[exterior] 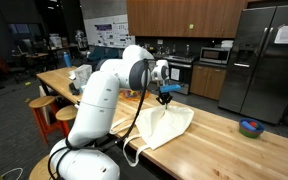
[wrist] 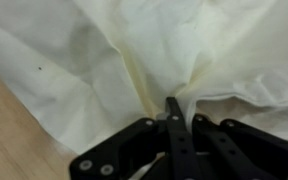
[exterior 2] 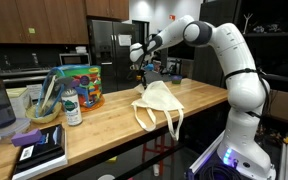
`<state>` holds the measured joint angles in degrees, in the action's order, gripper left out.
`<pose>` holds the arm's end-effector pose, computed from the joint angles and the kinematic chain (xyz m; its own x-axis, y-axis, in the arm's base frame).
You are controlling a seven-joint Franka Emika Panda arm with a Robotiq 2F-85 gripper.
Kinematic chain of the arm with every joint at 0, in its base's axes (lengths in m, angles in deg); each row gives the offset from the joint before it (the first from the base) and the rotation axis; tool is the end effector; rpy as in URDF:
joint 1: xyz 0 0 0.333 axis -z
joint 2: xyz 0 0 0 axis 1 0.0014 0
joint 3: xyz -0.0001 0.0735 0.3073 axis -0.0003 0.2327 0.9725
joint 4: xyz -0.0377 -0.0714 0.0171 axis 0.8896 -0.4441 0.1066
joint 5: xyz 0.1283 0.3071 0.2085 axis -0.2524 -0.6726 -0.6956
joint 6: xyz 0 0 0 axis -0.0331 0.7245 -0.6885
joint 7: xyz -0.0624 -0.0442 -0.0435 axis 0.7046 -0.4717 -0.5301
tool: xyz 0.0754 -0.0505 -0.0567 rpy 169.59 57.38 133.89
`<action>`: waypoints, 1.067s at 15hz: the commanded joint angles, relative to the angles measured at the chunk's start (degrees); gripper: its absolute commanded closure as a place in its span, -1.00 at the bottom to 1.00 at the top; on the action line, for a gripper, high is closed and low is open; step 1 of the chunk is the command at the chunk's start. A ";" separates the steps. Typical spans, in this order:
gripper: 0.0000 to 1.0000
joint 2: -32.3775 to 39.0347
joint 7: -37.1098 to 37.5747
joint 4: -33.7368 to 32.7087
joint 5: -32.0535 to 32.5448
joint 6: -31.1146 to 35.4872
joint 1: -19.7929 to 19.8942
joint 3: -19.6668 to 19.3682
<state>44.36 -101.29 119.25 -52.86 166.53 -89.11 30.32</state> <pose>0.6835 0.0055 0.3453 0.6667 0.7086 -0.2312 0.7303 -0.6831 0.0122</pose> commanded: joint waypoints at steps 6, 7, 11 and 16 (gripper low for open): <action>0.98 8.02 0.79 -13.99 -2.27 -7.94 5.47 -2.20; 0.98 7.78 0.99 -13.79 -2.28 -8.16 6.04 -2.50; 0.98 4.56 2.50 -9.31 -1.92 -6.35 8.36 -3.97; 0.98 -1.87 4.22 0.77 -2.23 -2.26 12.39 -6.24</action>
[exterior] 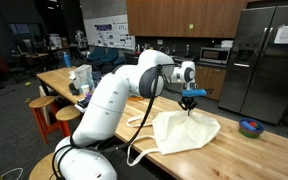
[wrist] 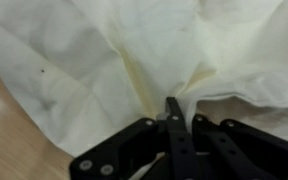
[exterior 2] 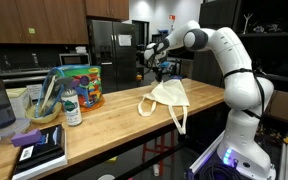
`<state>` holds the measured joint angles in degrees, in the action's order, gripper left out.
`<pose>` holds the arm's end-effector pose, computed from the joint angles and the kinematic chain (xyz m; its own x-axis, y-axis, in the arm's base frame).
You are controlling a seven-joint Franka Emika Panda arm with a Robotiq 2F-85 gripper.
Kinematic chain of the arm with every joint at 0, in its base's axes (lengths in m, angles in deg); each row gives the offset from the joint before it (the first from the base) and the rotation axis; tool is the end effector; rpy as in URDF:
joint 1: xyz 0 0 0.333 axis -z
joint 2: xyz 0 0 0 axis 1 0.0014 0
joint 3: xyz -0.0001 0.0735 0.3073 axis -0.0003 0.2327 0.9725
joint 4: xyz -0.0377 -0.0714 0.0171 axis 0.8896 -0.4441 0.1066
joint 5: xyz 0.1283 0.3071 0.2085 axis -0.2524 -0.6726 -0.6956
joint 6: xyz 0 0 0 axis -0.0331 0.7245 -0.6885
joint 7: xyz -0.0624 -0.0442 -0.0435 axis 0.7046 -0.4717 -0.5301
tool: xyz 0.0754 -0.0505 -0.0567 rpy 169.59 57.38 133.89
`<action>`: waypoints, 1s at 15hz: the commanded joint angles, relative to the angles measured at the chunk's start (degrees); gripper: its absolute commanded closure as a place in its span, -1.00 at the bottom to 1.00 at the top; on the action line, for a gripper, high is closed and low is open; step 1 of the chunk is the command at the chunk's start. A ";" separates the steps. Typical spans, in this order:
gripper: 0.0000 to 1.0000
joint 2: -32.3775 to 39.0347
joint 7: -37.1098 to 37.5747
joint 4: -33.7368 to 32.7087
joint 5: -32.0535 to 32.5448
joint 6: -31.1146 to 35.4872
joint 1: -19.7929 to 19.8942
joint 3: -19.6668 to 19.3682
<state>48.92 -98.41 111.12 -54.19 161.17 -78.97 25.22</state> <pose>0.6818 -0.1687 0.3483 0.8511 0.4479 -0.2741 0.4730 -0.8805 0.0299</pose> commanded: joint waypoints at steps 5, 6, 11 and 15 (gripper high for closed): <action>0.98 -13.48 2.70 22.00 -1.14 8.34 6.55 -4.38; 0.98 -14.82 2.81 24.67 -1.12 9.58 7.18 -5.01; 0.98 -21.90 3.37 39.71 -0.38 16.20 8.01 -7.58; 0.98 -26.26 2.94 49.51 0.82 20.29 5.75 -7.03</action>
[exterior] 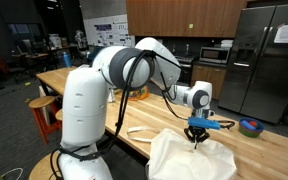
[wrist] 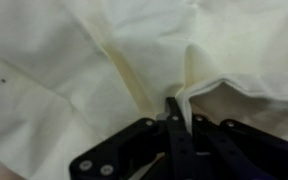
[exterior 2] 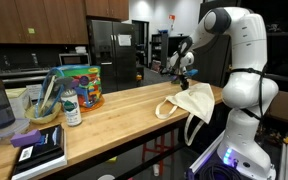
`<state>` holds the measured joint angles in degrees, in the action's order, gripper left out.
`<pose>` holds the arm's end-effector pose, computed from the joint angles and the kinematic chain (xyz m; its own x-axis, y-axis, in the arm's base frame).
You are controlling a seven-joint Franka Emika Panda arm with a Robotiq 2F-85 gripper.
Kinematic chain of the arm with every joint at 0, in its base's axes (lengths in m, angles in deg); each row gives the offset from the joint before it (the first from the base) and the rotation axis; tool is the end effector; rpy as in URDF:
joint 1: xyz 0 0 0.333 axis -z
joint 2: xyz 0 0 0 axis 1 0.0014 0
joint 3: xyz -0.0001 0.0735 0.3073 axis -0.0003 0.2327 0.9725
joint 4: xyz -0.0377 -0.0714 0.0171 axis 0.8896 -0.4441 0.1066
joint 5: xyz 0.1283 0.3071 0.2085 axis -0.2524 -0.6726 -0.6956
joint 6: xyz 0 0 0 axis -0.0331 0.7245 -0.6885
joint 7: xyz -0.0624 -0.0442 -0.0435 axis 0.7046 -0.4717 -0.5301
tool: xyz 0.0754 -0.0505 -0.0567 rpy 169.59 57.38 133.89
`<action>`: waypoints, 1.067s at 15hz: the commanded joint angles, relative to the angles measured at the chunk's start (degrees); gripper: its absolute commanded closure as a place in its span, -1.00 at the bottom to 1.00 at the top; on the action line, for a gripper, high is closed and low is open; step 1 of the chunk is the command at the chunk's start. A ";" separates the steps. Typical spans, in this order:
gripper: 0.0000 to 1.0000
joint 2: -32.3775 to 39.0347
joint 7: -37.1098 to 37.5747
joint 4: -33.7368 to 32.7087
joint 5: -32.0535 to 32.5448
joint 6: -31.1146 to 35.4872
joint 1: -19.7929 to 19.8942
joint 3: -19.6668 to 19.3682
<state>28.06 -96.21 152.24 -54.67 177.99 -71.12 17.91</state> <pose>0.4851 -0.2686 0.2920 0.9252 0.2191 -0.3098 0.2266 -0.9739 -0.0119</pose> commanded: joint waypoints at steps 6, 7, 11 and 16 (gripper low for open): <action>0.98 -8.69 0.66 12.45 4.75 5.85 -10.01 4.80; 0.98 -8.62 0.63 11.78 5.27 6.04 -11.47 5.88; 0.98 -6.40 -1.03 7.03 5.85 7.28 -16.52 10.16; 0.98 -1.15 -4.09 -2.30 5.47 7.09 -20.51 13.96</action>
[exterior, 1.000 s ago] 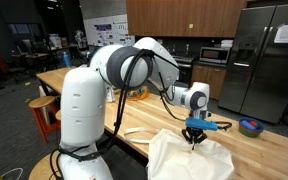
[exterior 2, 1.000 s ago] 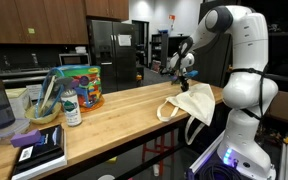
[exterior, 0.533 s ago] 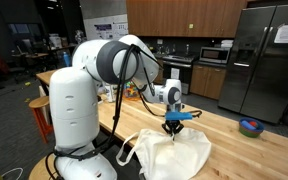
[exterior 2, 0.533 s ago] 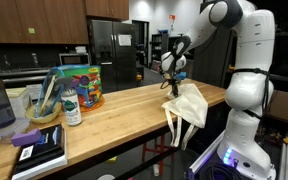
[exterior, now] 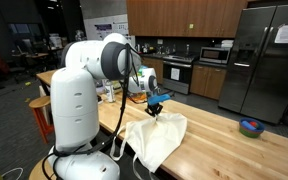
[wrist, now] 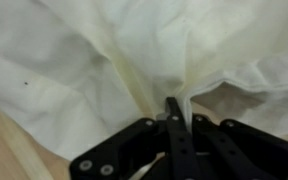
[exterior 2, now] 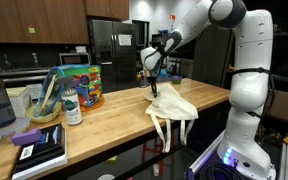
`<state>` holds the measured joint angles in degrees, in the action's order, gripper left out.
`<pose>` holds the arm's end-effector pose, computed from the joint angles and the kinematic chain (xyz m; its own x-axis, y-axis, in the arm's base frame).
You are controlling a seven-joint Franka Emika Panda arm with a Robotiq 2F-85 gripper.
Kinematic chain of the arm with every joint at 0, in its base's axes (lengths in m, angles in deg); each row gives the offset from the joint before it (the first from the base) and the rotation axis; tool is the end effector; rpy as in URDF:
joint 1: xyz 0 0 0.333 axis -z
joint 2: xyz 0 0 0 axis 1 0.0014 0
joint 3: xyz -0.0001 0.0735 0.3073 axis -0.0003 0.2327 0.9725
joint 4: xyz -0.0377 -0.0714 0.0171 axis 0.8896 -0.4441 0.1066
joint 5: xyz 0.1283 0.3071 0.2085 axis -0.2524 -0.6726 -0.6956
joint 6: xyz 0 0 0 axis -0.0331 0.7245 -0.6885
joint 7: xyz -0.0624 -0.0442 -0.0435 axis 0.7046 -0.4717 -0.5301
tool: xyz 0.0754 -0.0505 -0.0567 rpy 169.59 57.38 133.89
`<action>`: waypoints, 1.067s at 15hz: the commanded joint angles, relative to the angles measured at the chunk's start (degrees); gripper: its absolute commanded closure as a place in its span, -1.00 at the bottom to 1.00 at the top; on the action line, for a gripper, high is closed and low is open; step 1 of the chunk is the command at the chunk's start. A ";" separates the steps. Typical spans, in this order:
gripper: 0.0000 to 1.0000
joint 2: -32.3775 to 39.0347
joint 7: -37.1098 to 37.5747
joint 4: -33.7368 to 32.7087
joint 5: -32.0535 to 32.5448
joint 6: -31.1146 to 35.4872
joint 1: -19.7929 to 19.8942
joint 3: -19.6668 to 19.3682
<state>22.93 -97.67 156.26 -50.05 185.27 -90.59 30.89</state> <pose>0.5491 0.0320 0.3196 0.6290 0.7497 -0.2057 0.7736 -0.6298 0.0703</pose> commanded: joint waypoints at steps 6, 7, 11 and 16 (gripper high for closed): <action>0.98 15.15 -4.35 -24.48 -0.41 -3.68 -0.83 1.06; 0.98 16.89 -4.38 -27.16 -0.58 -4.28 -0.55 0.87; 0.98 23.39 -3.62 -37.60 -0.76 -7.62 0.97 -0.44; 0.98 26.73 -2.45 -44.18 -0.61 -10.21 3.44 -2.40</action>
<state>47.81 -100.58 116.63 -50.34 177.56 -88.25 29.48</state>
